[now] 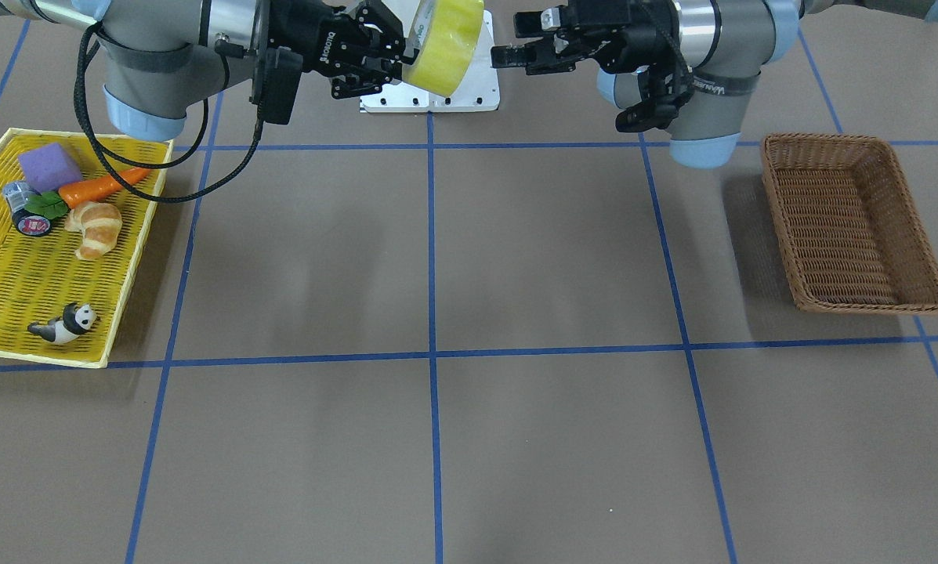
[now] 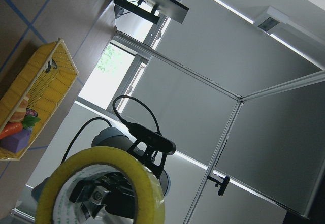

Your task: Move tape to another basket

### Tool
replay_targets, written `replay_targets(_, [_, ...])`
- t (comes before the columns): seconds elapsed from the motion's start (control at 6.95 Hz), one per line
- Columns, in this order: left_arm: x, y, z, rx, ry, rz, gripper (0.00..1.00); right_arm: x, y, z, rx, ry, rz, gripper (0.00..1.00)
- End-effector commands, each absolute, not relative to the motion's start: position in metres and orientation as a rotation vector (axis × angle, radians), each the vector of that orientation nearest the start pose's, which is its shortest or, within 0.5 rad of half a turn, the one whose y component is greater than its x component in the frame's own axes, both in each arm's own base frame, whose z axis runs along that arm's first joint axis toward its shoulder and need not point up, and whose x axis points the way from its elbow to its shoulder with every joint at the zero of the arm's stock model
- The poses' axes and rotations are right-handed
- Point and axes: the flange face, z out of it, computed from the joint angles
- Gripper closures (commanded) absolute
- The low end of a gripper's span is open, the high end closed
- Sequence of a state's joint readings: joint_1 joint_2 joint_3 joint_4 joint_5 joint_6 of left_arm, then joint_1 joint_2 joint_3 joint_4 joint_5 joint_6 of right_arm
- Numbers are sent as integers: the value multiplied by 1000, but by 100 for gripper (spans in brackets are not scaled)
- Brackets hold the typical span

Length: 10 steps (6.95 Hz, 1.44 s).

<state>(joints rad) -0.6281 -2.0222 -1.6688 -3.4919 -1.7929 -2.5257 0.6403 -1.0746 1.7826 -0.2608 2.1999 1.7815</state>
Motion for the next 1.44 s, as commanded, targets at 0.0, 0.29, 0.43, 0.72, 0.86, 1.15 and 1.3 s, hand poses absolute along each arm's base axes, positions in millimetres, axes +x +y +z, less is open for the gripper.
replay_targets(0.0, [354, -380, 189, -524, 2428, -416, 8, -382, -374, 156, 21, -1929, -73, 100])
replay_targets(0.29, [358, -376, 186, -537, 2427, -409, 9, -383, -375, 156, 22, -1930, -72, 100])
replay_targets(0.43, [362, -372, 186, -550, 2424, -401, 15, -383, -375, 155, 30, -1934, -61, 100])
replay_targets(0.72, [366, -367, 185, -561, 2422, -395, 29, -382, -376, 155, 31, -1934, -60, 100])
replay_targets(0.86, [367, -366, 186, -566, 2419, -394, 33, -383, -376, 156, 28, -1932, -59, 100])
replay_targets(1.15, [374, -358, 184, -547, 2422, -367, 39, -384, -375, 157, 26, -1931, -59, 100])
replay_targets(1.3, [373, -357, 184, -547, 2424, -366, 48, -385, -376, 157, 26, -1929, -58, 100])
